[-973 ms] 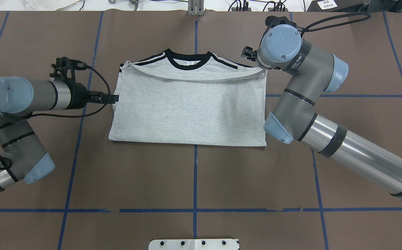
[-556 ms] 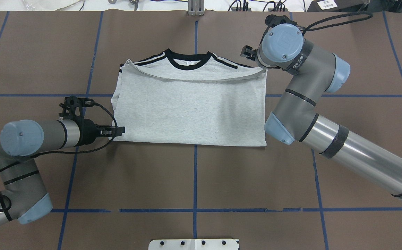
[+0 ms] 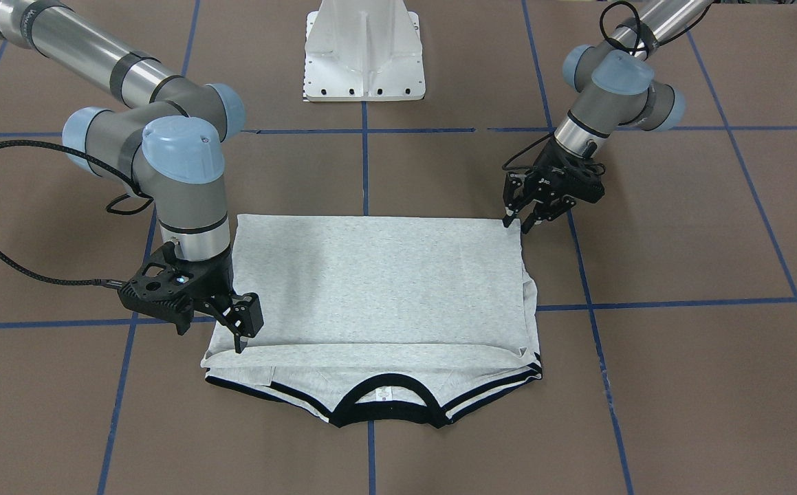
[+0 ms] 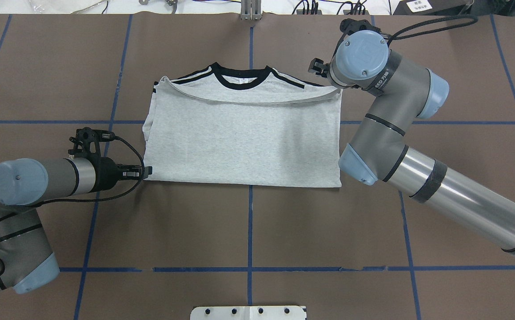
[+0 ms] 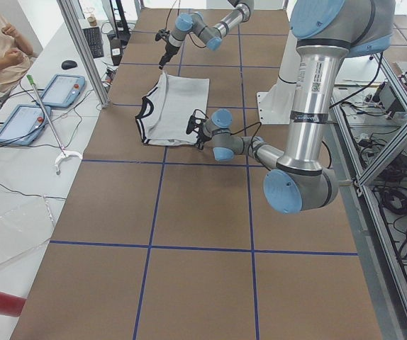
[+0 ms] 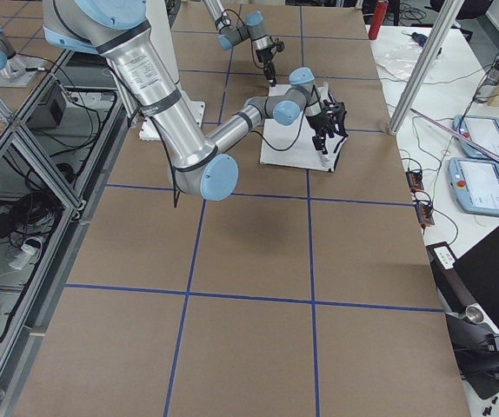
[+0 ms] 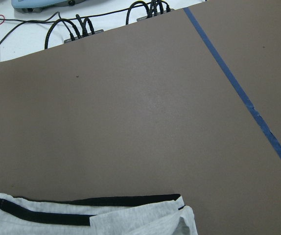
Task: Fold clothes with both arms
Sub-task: 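Grasp the side edge of the folded shirt with the left gripper and drag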
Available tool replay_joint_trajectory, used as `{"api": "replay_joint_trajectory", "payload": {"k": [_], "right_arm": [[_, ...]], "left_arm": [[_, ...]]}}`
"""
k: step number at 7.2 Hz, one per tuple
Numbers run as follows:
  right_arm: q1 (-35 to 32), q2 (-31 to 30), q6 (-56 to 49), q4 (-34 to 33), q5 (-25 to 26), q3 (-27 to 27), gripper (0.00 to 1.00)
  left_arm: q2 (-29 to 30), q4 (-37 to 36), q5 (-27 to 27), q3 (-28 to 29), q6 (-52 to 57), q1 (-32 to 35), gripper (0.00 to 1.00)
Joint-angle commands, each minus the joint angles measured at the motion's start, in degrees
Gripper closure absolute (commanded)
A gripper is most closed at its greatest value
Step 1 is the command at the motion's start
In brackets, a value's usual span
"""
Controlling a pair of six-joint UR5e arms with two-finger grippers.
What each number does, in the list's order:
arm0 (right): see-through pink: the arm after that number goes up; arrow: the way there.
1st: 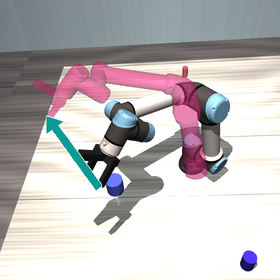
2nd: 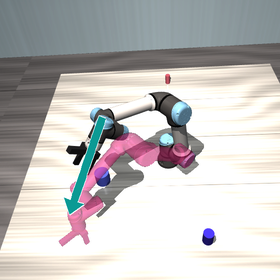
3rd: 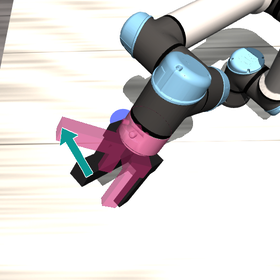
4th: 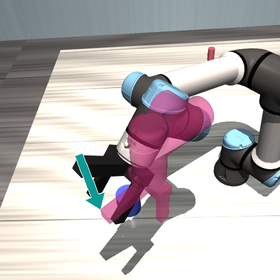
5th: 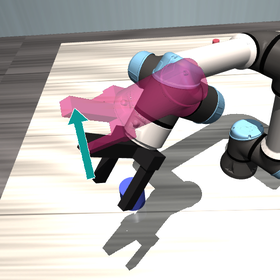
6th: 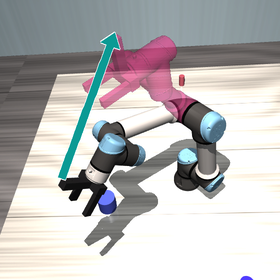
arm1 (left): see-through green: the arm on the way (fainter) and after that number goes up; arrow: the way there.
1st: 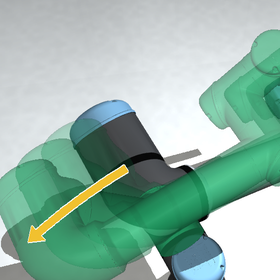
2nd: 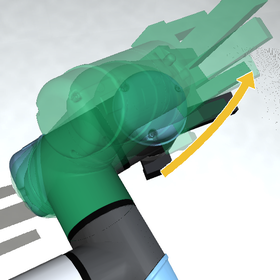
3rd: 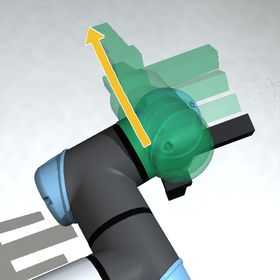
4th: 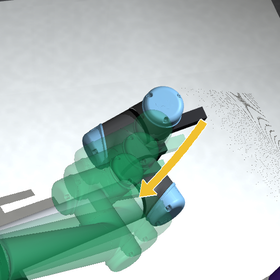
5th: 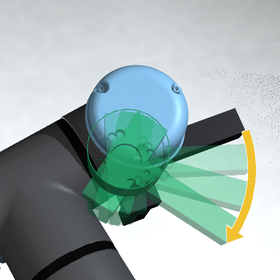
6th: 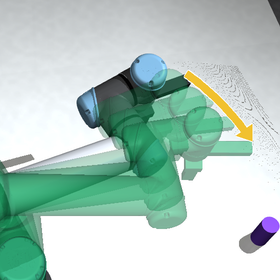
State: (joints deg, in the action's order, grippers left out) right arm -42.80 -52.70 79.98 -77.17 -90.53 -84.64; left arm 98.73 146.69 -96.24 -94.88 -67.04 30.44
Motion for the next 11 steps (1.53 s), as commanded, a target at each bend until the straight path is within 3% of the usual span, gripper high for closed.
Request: {"api": "replay_joint_trajectory", "payload": {"k": [1,2,3,4,5,7,8,9,10,11], "right_arm": [[0.0,-0.1,0.0,0.0,0.0,0.0,0.00],[0.0,-0.4,0.0,0.0,0.0,0.0,0.00],[0.0,-0.4,0.0,0.0,0.0,0.0,0.00],[0.0,-0.4,0.0,0.0,0.0,0.0,0.00],[0.0,-0.7,0.0,0.0,-0.1,-0.2,0.00],[0.0,-1.5,0.0,0.0,-0.1,-2.1,0.00],[0.0,-1.5,0.0,0.0,-0.1,-2.2,0.00],[0.0,-1.5,0.0,0.0,-0.2,-2.3,0.00],[0.1,-1.5,0.0,0.0,-0.2,-2.4,0.00],[0.2,-1.5,0.1,0.0,-0.2,-2.4,0.00]], "left_arm": [[0.0,0.0,0.0,0.0,0.0,-0.6,0.54],[0.0,0.0,0.0,0.1,0.0,-0.9,0.54],[0.1,0.0,0.0,0.1,-0.1,-1.2,0.62],[0.1,0.0,0.0,0.1,-0.1,-1.2,0.86],[0.1,0.0,0.0,0.1,-0.1,-1.2,1.00],[-0.5,0.0,-0.4,-0.6,0.9,-0.7,1.00],[-1.7,0.1,-1.4,-0.7,6.3,1.2,1.00],[-1.4,-0.4,-2.0,1.4,17.1,8.6,1.00],[-0.5,-0.4,-6.2,6.1,22.3,16.2,1.00],[4.7,-0.6,-8.1,12.8,29.5,23.4,1.00]]}}
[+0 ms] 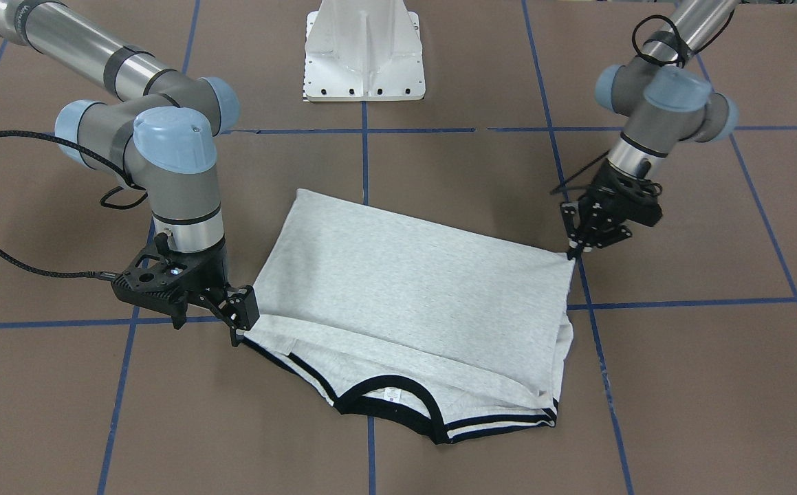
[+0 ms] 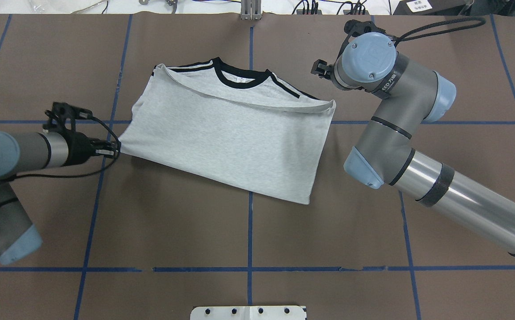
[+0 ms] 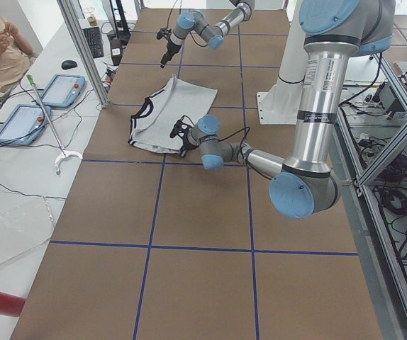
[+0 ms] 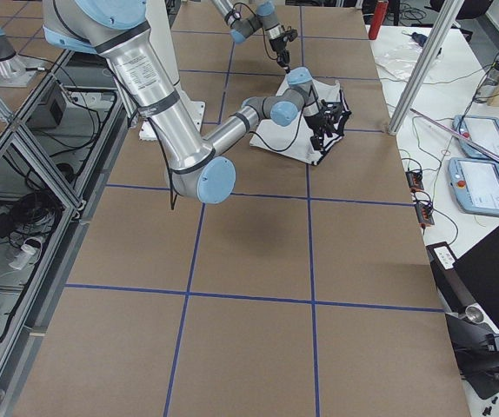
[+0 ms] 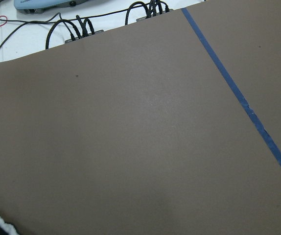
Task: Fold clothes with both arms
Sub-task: 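Grasp the side edge of the folded shirt with the left gripper and drag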
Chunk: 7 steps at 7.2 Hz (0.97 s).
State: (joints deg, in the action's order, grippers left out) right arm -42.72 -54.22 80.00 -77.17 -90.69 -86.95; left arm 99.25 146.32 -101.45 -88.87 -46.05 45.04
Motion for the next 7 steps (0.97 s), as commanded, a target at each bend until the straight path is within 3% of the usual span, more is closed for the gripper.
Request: {"api": "replay_joint_trajectory", "payload": {"k": [1,2,3,4,5,6,7], "right_arm": [[0.4,0.0,0.3,0.0,0.2,-0.1,0.00],[1.0,0.2,0.7,0.0,0.2,-0.1,0.00],[1.3,0.5,0.9,0.0,0.3,-0.1,0.00],[1.4,0.5,0.7,0.0,0.3,-0.1,0.00],[1.9,0.7,0.7,1.5,0.5,0.3,0.00],[2.2,1.0,0.8,3.9,0.8,1.0,0.00],[2.7,4.3,3.9,4.5,0.9,4.0,0.00]], "left_arm": [[12.5,-0.2,-3.9,18.2,13.1,13.2,1.00],[22.1,-0.2,-3.5,31.0,14.0,13.9,1.00],[30.0,-0.3,-2.0,39.7,14.1,14.4,1.00],[33.5,-0.7,0.2,43.8,14.0,14.3,1.00],[33.6,-0.5,0.1,44.0,14.1,14.4,1.00],[33.0,-0.3,-0.1,42.3,14.8,14.6,0.01],[29.2,-0.4,-0.3,36.3,14.8,14.6,0.00]]}}
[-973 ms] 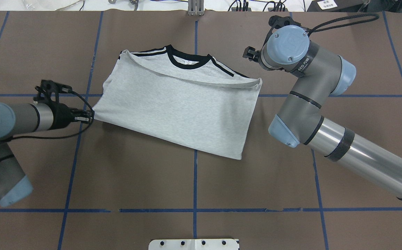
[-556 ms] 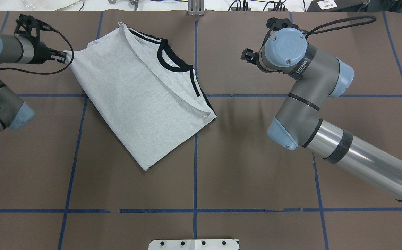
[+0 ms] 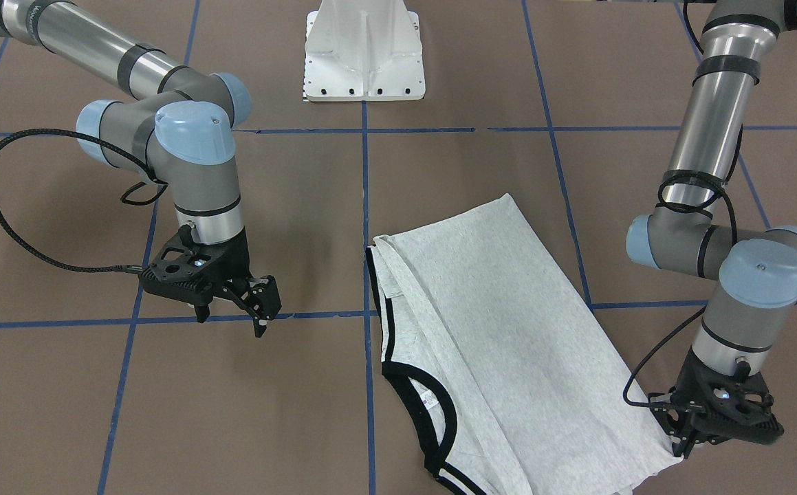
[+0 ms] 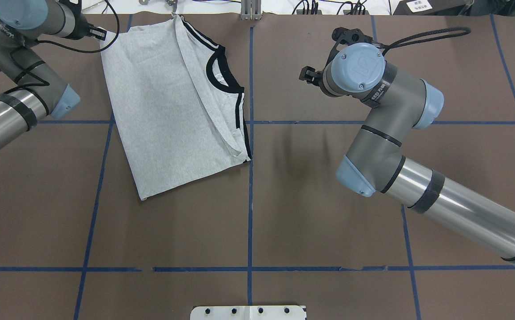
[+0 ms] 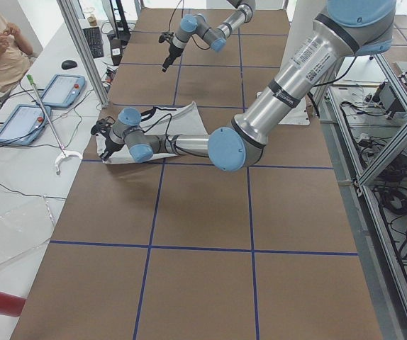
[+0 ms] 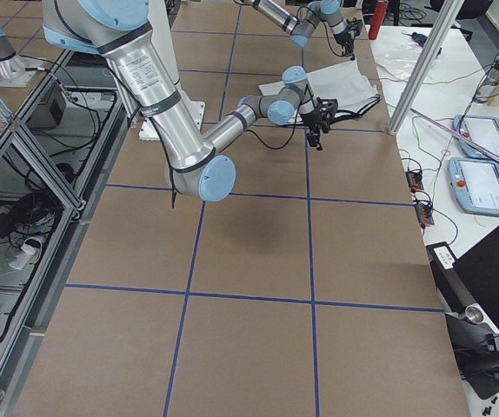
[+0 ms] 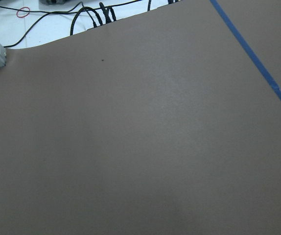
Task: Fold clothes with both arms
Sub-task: 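Move the right gripper over the collar edge of the rotated shirt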
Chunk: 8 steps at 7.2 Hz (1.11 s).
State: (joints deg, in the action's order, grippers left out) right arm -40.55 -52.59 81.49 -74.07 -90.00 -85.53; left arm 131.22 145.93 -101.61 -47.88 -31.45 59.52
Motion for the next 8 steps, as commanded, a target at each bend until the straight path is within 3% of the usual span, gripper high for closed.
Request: {"api": "replay_joint_trajectory", "payload": {"k": [1,3,5,7,8], "right_arm": [[1.2,9.0,6.8,1.5,0.7,9.5,0.00],[3.4,21.1,12.1,8.0,4.9,26.0,0.02],[6.8,25.9,14.0,15.9,10.3,38.6,0.04],[8.4,26.3,14.0,16.2,11.2,39.7,0.08],[8.6,26.8,14.0,16.2,11.2,40.0,0.15]], "left_arm": [[-4.2,-0.1,-0.3,-7.4,0.1,0.1,0.00],[-4.7,0.1,-3.4,-9.3,-1.8,0.0,0.00],[-5.6,0.2,-3.5,-10.4,-2.4,0.0,0.00],[-5.6,0.2,-3.5,-10.4,-2.5,-0.1,0.00],[-5.6,0.4,-3.5,-10.4,-2.5,-0.1,0.00]]}}
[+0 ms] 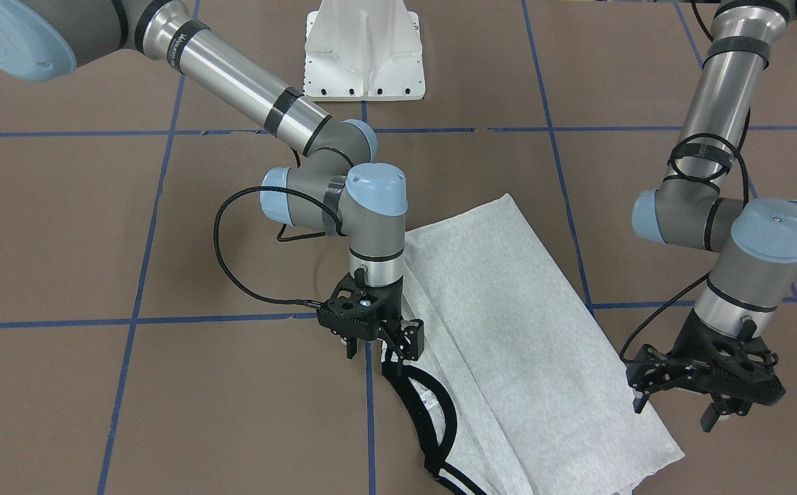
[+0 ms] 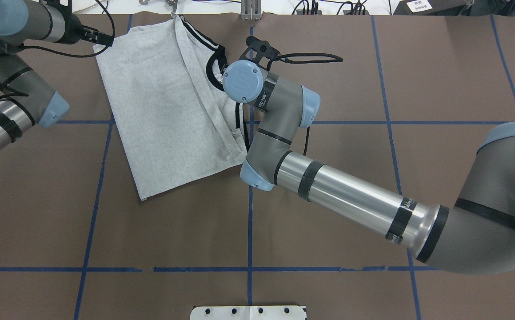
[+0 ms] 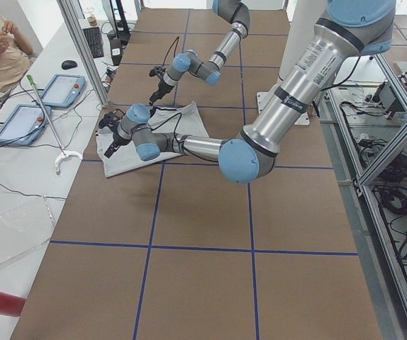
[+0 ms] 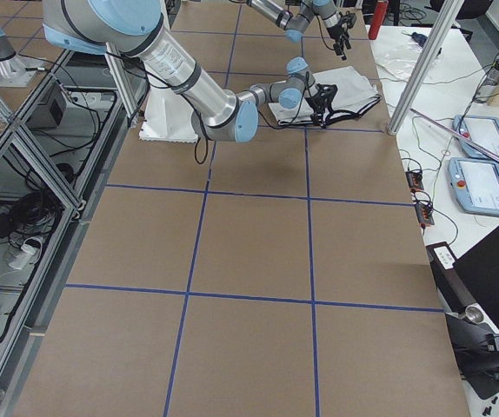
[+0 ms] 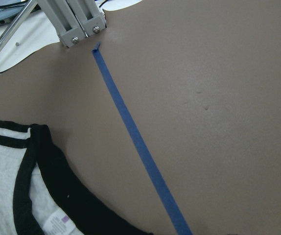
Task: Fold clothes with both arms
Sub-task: 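Move the right gripper over the collar edge of the rotated shirt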
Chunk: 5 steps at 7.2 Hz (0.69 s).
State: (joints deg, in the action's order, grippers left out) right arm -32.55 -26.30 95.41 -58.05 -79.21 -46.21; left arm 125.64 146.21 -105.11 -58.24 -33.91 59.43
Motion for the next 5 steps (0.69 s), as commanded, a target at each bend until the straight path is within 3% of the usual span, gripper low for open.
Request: {"api": "replay_joint_trajectory", "payload": {"k": [1,2,5], "right_arm": [[0.7,1.7,0.0,0.2,0.8,2.4,0.27],[1.0,2.1,0.0,0.2,0.9,2.9,0.37],[1.3,2.5,0.0,0.2,1.3,3.5,0.37]], "left_arm": [[-0.4,0.1,0.0,-0.1,0.1,0.0,0.00],[-0.7,0.1,0.0,-0.7,0.1,-0.2,0.00],[-1.3,0.1,0.0,-1.0,0.1,-0.2,0.00]]}}
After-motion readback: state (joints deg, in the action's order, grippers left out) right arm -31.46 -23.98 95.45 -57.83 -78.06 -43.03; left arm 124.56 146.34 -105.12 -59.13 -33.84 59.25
